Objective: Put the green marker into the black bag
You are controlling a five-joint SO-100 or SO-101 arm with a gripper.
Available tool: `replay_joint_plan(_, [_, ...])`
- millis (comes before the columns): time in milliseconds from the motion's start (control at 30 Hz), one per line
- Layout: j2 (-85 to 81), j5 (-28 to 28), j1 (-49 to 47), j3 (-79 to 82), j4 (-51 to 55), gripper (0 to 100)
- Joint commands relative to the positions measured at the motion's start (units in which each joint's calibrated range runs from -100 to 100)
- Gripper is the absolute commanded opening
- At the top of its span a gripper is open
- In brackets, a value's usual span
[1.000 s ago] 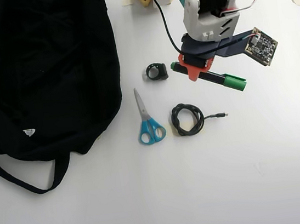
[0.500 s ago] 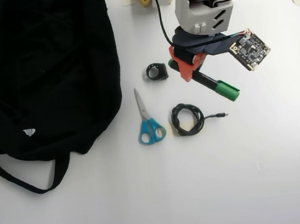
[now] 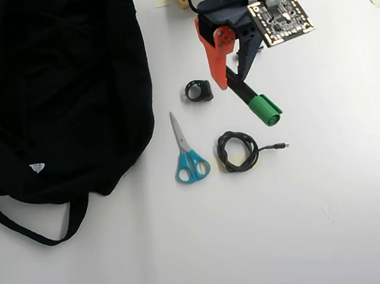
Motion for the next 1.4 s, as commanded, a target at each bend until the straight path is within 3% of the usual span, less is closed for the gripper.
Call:
replay_joint_plan(0, [-4.69, -3.33, 2.48, -1.71, 0.86, 2])
replay_joint_plan(467, [-11.41, -4.38, 10.18, -1.71, 0.77, 2])
replay_joint_plan(733, [-11.91, -11.15, 10.86, -2.25, 0.43, 2])
replay_joint_plan(967, [-11.91, -11.62, 16.91, -2.25, 0.51, 2])
replay_joint_plan(1367, [-10.58, -11.67, 35.84, -0.27, 0.60, 2])
